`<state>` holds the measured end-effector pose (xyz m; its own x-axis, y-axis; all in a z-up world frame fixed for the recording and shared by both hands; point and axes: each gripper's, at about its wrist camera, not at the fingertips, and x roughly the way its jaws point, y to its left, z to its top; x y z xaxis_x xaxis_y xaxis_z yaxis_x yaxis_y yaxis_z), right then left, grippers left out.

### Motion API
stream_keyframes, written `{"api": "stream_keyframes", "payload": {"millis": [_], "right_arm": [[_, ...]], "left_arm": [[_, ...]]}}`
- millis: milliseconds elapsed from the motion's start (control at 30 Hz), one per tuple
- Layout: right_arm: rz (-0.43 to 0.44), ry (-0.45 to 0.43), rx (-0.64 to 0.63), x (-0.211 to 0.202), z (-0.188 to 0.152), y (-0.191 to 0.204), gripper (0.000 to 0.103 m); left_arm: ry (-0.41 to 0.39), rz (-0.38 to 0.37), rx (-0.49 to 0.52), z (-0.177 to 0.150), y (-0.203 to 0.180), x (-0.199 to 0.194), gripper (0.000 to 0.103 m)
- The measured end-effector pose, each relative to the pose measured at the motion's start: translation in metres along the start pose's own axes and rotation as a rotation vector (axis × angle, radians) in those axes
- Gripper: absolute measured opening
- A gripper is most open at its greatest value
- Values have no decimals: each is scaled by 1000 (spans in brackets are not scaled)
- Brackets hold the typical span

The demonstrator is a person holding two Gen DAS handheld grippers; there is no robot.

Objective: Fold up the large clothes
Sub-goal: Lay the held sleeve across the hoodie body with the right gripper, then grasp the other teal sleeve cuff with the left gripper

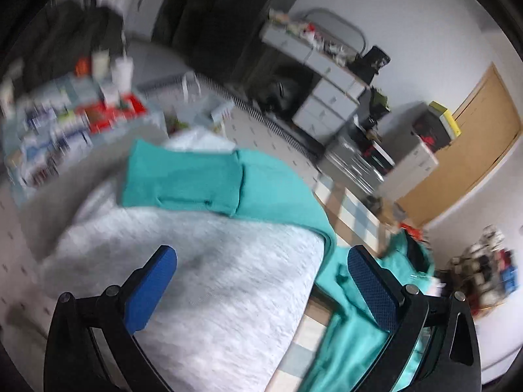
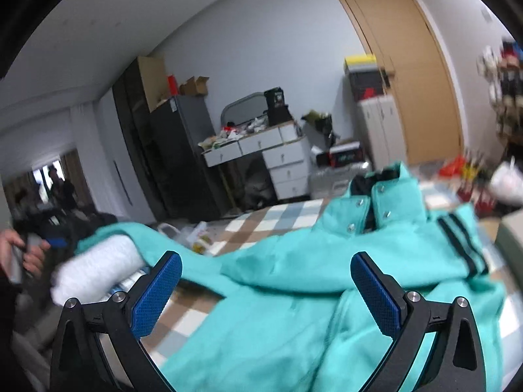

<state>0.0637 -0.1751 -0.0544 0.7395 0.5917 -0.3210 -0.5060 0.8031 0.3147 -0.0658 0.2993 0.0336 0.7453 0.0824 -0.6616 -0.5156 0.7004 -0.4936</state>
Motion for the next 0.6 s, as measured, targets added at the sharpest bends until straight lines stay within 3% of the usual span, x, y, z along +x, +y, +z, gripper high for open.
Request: {"api": "stream_keyframes", "payload": {"millis": [200,500,567,600], "right_arm": [[60,43,54,-12,0,6,103],[5,46,-46,-13,-7,23,103],[6,53,-51,-12,-8,24,103],[11,61,-53,-10,-9,24,103]], "left_arm": [[127,-111,-136,7,17,50,102],[83,-59,-255,29,29,83,101],[67,-54,-283,30,35,81,85],[71,-49,-294,29,36,82,73]]}}
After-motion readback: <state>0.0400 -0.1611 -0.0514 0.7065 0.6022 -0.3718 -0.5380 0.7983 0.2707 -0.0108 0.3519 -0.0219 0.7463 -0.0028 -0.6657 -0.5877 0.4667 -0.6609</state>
